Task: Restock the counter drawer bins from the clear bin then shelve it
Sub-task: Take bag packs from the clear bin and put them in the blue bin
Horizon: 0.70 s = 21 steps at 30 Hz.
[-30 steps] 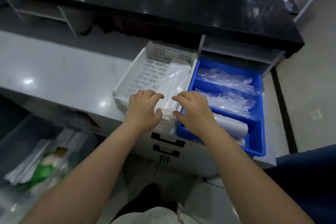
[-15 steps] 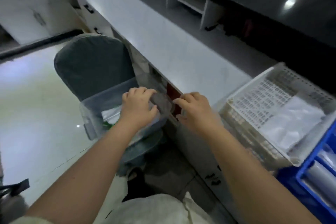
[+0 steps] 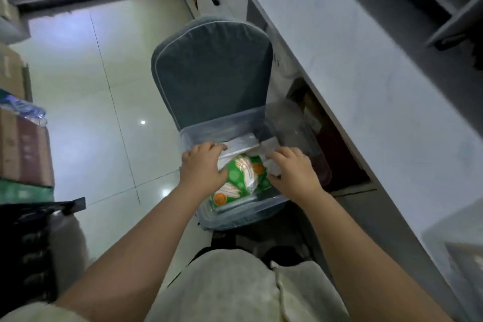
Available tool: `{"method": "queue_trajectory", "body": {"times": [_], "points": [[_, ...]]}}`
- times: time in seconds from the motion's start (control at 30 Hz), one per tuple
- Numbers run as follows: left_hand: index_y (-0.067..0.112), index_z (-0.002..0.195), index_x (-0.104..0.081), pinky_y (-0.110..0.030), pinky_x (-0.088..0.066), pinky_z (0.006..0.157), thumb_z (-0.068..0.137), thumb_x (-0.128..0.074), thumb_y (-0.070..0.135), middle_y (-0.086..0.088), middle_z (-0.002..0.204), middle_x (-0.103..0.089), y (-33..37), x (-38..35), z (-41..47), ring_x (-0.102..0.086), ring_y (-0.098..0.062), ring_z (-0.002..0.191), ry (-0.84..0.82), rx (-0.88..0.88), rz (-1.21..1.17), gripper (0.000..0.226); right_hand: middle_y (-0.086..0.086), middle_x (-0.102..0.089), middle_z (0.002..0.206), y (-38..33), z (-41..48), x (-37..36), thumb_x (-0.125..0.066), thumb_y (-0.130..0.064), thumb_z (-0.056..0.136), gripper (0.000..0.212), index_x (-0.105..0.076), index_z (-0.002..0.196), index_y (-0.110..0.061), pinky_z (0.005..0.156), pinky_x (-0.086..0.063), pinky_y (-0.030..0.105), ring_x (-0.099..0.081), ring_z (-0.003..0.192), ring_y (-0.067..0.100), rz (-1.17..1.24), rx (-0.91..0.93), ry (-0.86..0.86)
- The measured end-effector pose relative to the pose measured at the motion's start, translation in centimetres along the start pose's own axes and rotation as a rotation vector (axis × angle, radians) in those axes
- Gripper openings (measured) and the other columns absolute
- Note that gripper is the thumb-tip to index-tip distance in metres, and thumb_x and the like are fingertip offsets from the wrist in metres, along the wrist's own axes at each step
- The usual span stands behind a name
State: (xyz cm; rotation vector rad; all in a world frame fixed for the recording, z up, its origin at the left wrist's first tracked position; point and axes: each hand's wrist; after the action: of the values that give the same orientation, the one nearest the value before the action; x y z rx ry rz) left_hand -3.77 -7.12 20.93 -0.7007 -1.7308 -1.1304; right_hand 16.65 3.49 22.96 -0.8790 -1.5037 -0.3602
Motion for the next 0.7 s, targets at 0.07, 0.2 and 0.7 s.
{"method": "queue_trajectory", "body": {"times": [0.07, 0.2, 0.7], "points": [[0.029, 0.128, -0.053, -0.042, -0.040, 0.091, 0.075, -0.063, 0.035, -0.001, 0.123, -0.058, -0.9, -1.5, 1.1, -0.051, -0.029, 0.113, -0.051, 0.030, -0.008, 0.054, 0.004, -0.055, 0.127, 0.6, 1.7, -1.4, -0.066, -0.030, 0.082, 0.048, -0.054, 0.128, -0.022, 0.093, -0.040, 0.043, -0.044, 0.119, 0.030, 0.000, -0.016, -0.075], [0.029, 0.128, -0.052, -0.042, -0.040, 0.092, 0.073, -0.063, 0.034, -0.001, 0.126, -0.058, -2.4, -5.2, 3.2, -0.050, -0.028, 0.115, -0.139, 0.103, -0.024, 0.057, 0.004, -0.056, 0.124, 2.3, 5.7, -5.0, -0.071, -0.028, 0.077, 0.052, -0.056, 0.126, -0.021, 0.091, -0.039, 0.042, -0.045, 0.117, 0.030, 0.060, -0.042, -0.198], [0.024, 0.133, -0.050, -0.041, -0.030, 0.094, 0.072, -0.065, 0.020, -0.007, 0.132, -0.051, -6.5, -23.4, 9.0, -0.042, -0.031, 0.121, -0.398, 0.146, 0.014, 0.063, 0.014, -0.045, 0.133, 8.8, 16.3, -25.0, -0.072, -0.025, 0.073, 0.068, -0.043, 0.134, -0.019, 0.094, -0.040, 0.043, -0.042, 0.117, 0.036, 0.076, -0.148, -0.590]]}}
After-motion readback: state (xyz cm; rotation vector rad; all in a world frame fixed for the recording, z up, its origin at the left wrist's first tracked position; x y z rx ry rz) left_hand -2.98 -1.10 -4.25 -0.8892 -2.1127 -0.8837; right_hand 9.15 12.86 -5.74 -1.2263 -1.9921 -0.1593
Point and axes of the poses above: each hand's wrist, its own z-axis towards the middle knuckle, its own x-axis out of the back of the hand, y = z × x
